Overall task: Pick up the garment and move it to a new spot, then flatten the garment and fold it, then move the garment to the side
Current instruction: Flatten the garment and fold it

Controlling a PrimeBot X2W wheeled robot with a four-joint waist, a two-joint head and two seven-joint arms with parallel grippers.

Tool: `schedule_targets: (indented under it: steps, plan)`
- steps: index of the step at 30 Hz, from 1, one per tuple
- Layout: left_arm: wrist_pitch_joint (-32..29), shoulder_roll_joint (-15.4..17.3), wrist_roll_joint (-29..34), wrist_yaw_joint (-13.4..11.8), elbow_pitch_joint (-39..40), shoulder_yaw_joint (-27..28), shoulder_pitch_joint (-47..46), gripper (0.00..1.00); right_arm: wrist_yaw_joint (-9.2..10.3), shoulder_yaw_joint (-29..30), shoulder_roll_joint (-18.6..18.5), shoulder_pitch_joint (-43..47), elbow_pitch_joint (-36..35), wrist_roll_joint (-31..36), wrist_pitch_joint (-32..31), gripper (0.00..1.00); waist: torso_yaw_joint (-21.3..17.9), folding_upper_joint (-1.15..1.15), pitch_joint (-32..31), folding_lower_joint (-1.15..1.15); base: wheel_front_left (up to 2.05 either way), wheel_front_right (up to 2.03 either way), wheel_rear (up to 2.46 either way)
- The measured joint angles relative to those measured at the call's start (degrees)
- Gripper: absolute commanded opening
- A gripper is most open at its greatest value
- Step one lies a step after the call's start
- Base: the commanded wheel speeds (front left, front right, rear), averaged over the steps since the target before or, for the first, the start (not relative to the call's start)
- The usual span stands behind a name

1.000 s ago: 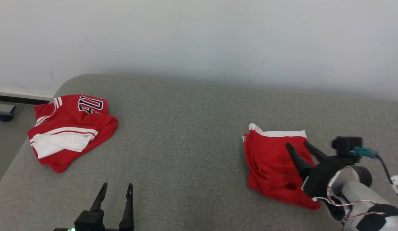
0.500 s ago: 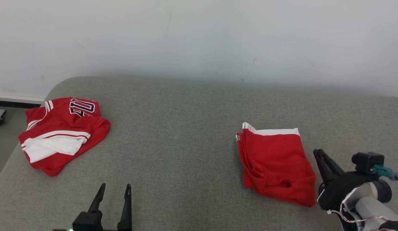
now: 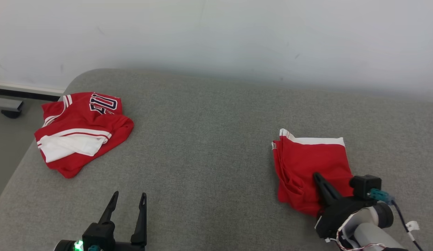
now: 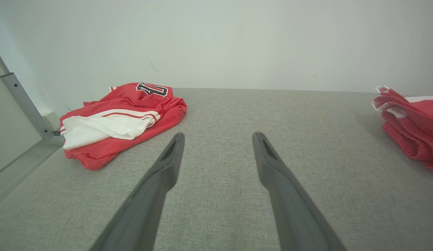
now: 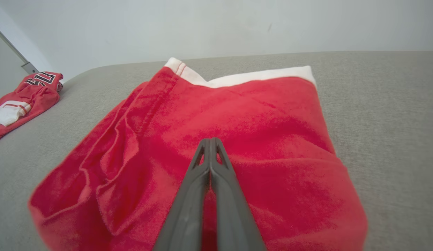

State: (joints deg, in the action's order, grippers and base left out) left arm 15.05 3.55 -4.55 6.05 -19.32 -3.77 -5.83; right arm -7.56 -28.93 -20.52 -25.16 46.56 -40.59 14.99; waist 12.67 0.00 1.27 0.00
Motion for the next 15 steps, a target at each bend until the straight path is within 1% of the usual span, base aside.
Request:
schedule_targets:
  steps: [4,5,7,12,15]
  plan:
    - [0.0,-0.1,0.0,0.0,-0.2,-0.4,-0.1,1.00,0.00,0.7,2.8,0.0,0.1,3.3,0.0,0.00,0.7,0.00,0.6,0.00,0.00,0.00,0.00]
    - [0.0,-0.1,0.0,0.0,-0.3,-0.6,-0.3,1.00,0.00,1.5,4.5,0.0,-0.5,4.5,0.0,0.00,1.1,0.00,0.7,0.00,0.00,0.00,0.00]
    - [0.0,-0.1,0.0,0.0,-0.5,-0.7,-0.5,1.00,0.00,1.8,6.1,0.1,-1.0,5.7,0.0,0.00,1.4,0.00,0.8,0.00,0.00,0.00,0.00]
    - [0.0,-0.2,0.0,0.0,-0.7,-1.1,-0.5,1.00,0.00,2.3,9.4,1.6,-1.5,9.0,0.1,0.00,1.9,0.00,0.7,0.00,0.00,0.00,0.00]
    - [0.0,-0.3,0.0,0.0,-1.0,-1.3,-0.5,1.00,0.00,2.7,10.4,2.1,-1.6,10.5,0.1,0.00,2.0,0.00,0.5,0.00,0.00,0.00,0.00]
